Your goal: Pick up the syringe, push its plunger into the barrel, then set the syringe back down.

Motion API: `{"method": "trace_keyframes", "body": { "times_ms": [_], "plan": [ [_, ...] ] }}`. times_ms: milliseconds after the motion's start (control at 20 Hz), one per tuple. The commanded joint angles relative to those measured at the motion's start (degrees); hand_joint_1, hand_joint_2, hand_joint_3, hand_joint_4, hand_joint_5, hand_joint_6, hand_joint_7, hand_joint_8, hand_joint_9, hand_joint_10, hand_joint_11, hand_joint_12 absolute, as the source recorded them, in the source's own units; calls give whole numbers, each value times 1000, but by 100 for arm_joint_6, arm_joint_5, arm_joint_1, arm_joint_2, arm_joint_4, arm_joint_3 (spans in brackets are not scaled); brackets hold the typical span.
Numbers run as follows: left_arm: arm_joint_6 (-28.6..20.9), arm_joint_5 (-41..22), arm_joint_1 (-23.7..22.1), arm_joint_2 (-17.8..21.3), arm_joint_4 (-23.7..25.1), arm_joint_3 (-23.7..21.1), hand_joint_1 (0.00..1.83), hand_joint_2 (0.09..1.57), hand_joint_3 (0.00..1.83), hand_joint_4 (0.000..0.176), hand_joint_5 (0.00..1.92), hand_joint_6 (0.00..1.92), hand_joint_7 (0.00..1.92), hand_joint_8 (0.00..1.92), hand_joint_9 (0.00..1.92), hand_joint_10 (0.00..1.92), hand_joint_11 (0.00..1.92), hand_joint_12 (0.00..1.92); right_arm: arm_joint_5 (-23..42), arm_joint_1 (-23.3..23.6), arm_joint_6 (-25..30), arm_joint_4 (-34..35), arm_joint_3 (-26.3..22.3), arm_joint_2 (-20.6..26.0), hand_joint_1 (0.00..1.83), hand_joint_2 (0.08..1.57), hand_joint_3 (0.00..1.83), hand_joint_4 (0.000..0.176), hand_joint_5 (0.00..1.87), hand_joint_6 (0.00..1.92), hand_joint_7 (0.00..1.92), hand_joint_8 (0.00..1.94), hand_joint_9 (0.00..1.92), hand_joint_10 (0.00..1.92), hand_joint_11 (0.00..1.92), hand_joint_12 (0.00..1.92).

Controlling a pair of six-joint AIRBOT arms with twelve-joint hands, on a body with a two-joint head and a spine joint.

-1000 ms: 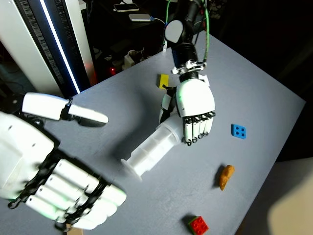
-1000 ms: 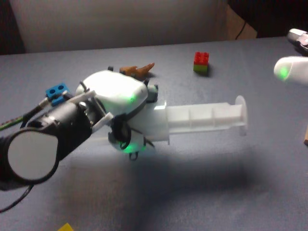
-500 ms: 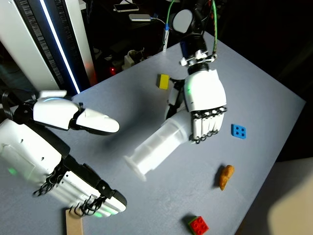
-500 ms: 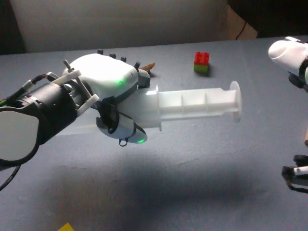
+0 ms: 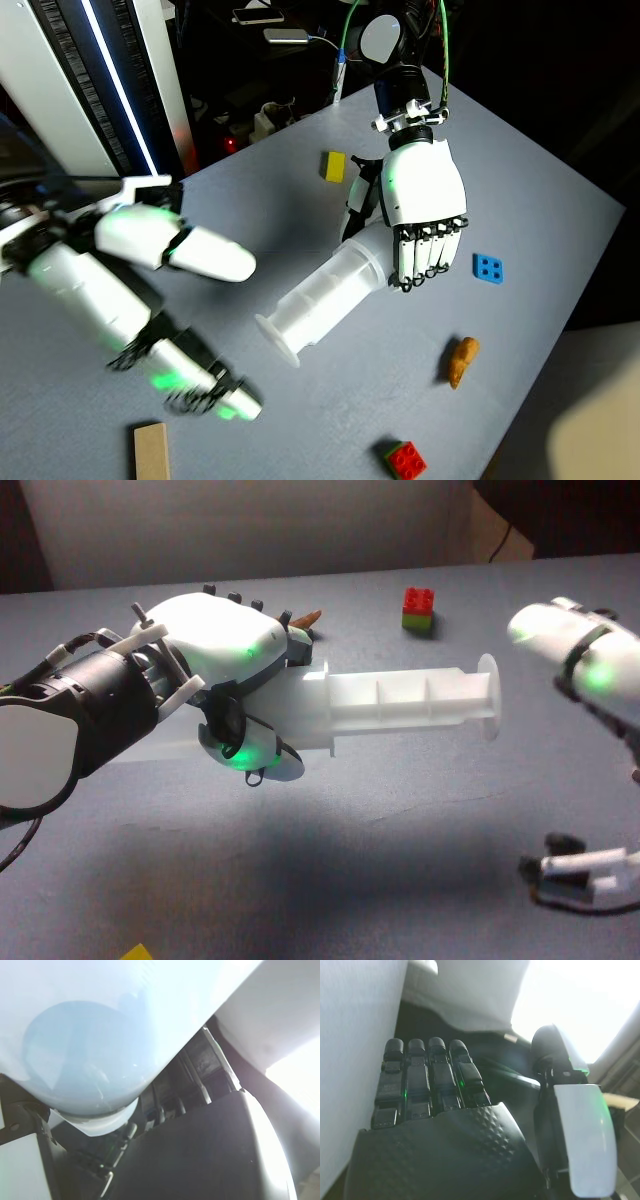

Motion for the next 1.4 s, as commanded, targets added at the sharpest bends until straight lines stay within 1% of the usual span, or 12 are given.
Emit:
{"method": "trace_keyframes", "body": {
  "times_ms": [0,250,400,450,550,600,750,900,1100,1200,1250,1350],
  "plan": [
    [-10,518,-127,20,247,30,1488,1129,3,0,833,929,875,1118,926,1199,809,1579,368,31,-2,-275,-5,-27,278,1151,0,0,36,4,60,3,56,3,0,202],
    [-10,483,-209,-33,247,88,1492,1132,1,0,845,911,876,1116,917,1210,786,1620,286,55,-138,-158,1,-368,284,1148,0,0,26,2,49,2,51,2,0,238],
    [-11,480,-222,-42,247,94,1491,1134,0,0,848,893,864,1137,912,1210,793,1631,183,221,-112,-158,0,-480,282,1150,0,0,24,3,57,2,56,2,0,207],
    [-11,477,-229,-46,247,99,1492,1128,0,0,877,843,874,1128,914,1201,811,1612,148,273,-94,-158,0,-508,294,1143,0,0,35,4,67,3,63,3,0,232],
    [-11,477,-233,-55,247,110,1494,1116,0,0,863,872,896,1064,962,1135,854,1569,78,349,-70,-160,0,-563,296,1143,0,0,35,3,63,0,58,1,0,237],
    [2,477,-234,-60,247,97,1495,1113,0,0,866,871,904,1055,970,1127,856,1553,-30,413,-32,-254,2,-603,277,1150,1,0,21,0,48,0,46,0,0,192],
    [45,463,-204,-56,248,57,1494,1116,0,0,861,874,900,1069,948,1149,866,1547,-135,412,45,-665,-1,-655,324,1140,0,0,44,3,71,3,73,5,0,284],
    [58,362,-195,-57,335,12,1492,1135,1,0,826,942,853,1143,908,1215,821,1594,-293,411,33,-680,0,-715,282,1153,2,0,18,0,48,0,51,0,0,184],
    [58,321,-191,-55,360,-40,1494,1134,0,0,812,959,873,1110,942,1185,786,1608,-395,437,36,-744,0,-927,293,1146,0,0,42,3,59,2,62,2,0,242],
    [58,318,-191,-57,421,-50,1494,1125,0,0,830,933,895,1077,948,1156,815,1590,-441,451,35,-744,1,-1058,254,1162,3,0,9,1,28,1,26,1,0,115],
    [57,318,-192,-57,435,-56,1493,1125,0,0,838,917,893,1085,940,1164,813,1594,-462,451,34,-744,1,-1100,270,1153,0,0,29,2,40,0,43,3,0,194],
    [57,318,-193,-55,467,-72,1492,1132,1,0,834,926,875,1122,922,1193,793,1614,-472,449,12,-744,1,-1209,254,1160,2,0,19,0,37,0,43,1,0,193]
  ]
}}
